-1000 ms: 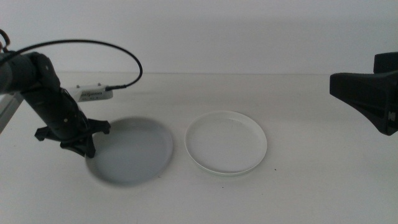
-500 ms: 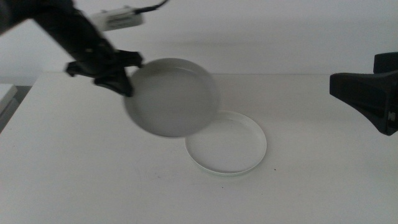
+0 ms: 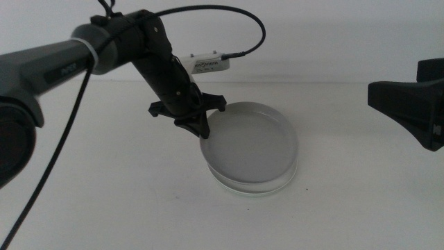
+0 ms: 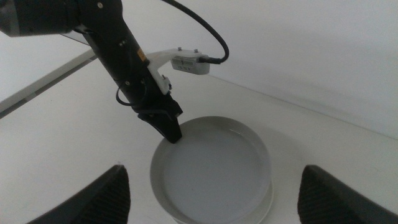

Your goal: Stack the three bowls on top of each other.

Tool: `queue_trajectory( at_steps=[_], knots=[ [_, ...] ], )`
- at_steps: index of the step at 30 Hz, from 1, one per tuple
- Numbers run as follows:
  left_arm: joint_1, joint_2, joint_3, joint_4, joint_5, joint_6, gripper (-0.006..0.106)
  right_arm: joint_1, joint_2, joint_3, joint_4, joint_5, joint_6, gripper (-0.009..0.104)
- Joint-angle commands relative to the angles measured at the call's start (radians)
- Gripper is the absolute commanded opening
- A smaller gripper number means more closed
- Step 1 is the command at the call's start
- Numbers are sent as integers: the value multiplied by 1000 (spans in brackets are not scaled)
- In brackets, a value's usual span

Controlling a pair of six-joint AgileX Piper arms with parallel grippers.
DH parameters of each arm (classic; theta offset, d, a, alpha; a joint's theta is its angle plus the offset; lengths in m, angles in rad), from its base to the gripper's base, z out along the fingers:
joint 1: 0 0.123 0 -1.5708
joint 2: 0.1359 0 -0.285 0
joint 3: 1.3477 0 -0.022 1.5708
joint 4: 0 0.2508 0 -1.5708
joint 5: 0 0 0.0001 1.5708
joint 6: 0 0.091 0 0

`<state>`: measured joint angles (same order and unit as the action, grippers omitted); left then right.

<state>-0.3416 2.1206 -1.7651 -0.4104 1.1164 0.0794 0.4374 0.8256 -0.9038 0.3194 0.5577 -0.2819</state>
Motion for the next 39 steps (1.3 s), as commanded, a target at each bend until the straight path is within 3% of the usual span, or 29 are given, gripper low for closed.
queue_trajectory(
  at_steps=[1, 10, 15, 18, 27, 30, 33, 39],
  knots=[
    [-16, 6, -14, -31, -35, 11, -2, 3, -4, 5, 0, -4, -2, 82],
    [-38, 35, -14, -8, -60, 29, -1, 3, -4, 5, 0, -4, -2, 82],
    [-38, 36, -14, 13, -85, 25, 10, 3, -4, 5, 0, -4, -2, 82],
    [-38, 36, -14, 24, -98, 25, 21, 3, -4, 5, 0, -4, -2, 82],
    [-11, -11, -96, 26, 30, 42, 78, 3, -4, 5, 0, -4, -2, 82],
    [44, -116, -147, 42, 105, 33, 92, 3, -4, 5, 0, -4, -2, 82],
    [120, -292, -93, 113, 82, 14, 94, 3, -4, 5, 0, -4, -2, 82],
    [264, -832, 413, 159, -266, -2, 94, 3, -4, 5, 0, -4, -2, 82]
  ],
)
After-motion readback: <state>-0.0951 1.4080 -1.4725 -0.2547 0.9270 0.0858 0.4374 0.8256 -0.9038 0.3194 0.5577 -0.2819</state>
